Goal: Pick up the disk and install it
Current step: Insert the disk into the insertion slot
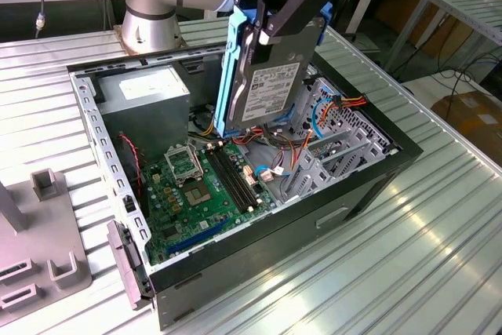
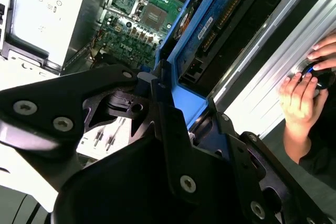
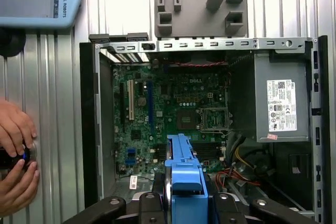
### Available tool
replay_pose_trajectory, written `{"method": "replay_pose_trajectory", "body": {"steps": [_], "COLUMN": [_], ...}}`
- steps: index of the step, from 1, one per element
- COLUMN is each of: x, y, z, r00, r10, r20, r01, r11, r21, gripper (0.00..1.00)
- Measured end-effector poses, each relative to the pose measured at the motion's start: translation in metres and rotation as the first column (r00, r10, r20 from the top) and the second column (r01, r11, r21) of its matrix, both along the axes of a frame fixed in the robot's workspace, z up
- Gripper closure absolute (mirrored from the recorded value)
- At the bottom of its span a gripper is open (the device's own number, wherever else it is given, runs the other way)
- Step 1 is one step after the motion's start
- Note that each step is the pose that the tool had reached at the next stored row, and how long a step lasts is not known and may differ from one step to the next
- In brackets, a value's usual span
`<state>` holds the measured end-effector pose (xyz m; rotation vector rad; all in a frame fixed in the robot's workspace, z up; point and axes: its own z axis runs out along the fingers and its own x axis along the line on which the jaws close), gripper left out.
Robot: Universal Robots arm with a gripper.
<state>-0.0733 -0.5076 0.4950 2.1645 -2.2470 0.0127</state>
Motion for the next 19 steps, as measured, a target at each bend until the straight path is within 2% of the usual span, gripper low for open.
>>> {"method": "replay_pose_trajectory", "body": {"steps": [2, 12, 19], "x": [0.0015, 0.0238, 0.0247], "y": [-0.0002, -0.0002, -0.0002], "z": [-0.0002, -0.0015, -0.0015], "r00": [1.0000, 1.0000, 1.0000], "r10": [0.000, 0.000, 0.000], "r20": [0.0000, 0.0000, 0.0000], "r01": [0.000, 0.000, 0.000], "r11": [1.0000, 1.0000, 1.0000], "r21": [-0.0012, -0.0037, -0.0043], "gripper": [0.63, 0.63, 0.63]}}
